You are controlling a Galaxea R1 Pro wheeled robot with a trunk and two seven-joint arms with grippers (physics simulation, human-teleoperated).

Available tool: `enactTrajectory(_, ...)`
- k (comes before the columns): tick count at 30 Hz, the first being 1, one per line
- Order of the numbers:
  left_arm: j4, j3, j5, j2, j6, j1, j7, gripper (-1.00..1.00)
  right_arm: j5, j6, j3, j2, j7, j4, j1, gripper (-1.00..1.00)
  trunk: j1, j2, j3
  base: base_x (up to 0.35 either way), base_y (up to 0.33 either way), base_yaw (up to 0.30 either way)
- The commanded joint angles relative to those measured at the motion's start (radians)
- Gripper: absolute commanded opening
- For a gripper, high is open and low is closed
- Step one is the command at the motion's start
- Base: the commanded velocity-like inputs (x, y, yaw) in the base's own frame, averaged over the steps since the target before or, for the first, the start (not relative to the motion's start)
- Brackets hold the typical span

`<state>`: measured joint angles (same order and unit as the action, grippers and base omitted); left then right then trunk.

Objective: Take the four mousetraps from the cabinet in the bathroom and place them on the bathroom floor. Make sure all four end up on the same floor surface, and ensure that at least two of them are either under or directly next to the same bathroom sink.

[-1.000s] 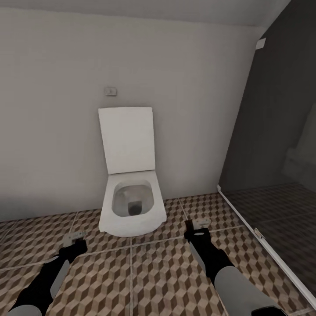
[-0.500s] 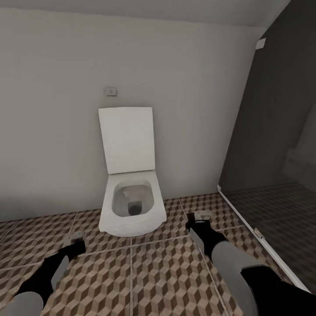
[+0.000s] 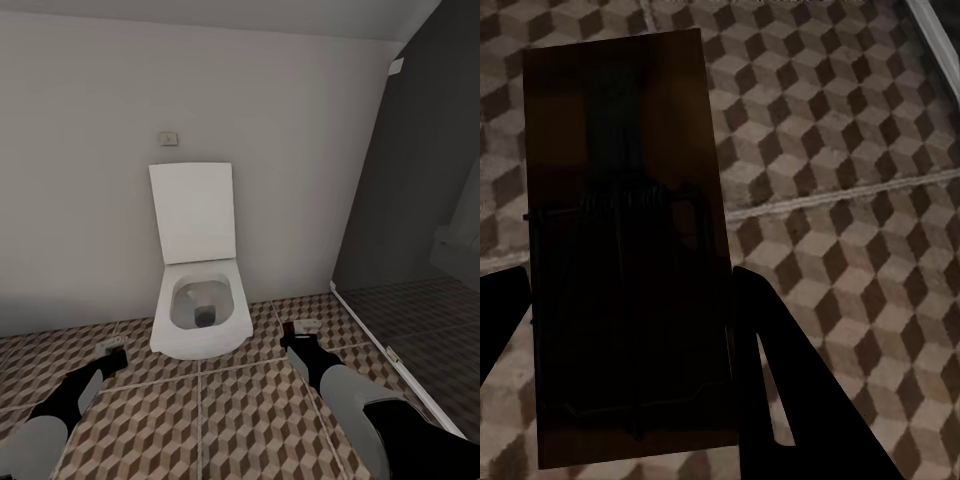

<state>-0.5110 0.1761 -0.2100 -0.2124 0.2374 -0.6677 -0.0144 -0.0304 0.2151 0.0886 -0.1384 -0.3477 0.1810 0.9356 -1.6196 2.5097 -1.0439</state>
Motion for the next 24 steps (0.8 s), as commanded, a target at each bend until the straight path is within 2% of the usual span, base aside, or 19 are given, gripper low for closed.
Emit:
enactTrajectory(1, -0.011, 0.002, -0.008, 0.001, 0.006, 0.0, -0.002, -1.0, -0.006, 0.007, 0.008, -0.001, -0.004, 0.002, 0.0, -1.0, 0.0, 0.0, -0.001, 0.0, 0.0, 0.0)
enactTrajectory(8, -0.048, -0.002, -0.008, 0.001, -0.002, -0.001, -0.001, -1.0, -0.006, 0.007, 0.008, -0.005, -0.004, 0.002, 0.0, -1.0, 0.0, 0.0, -0.001, 0.0, 0.0, 0.0)
enactTrajectory(24, -0.076, -0.002, -0.006, 0.004, -0.006, -0.001, 0.002, -1.0, 0.005, 0.003, 0.017, -0.004, -0.004, 0.007, 0.001, -1.0, -0.007, 0.004, -0.063, 0.0, 0.0, 0.0)
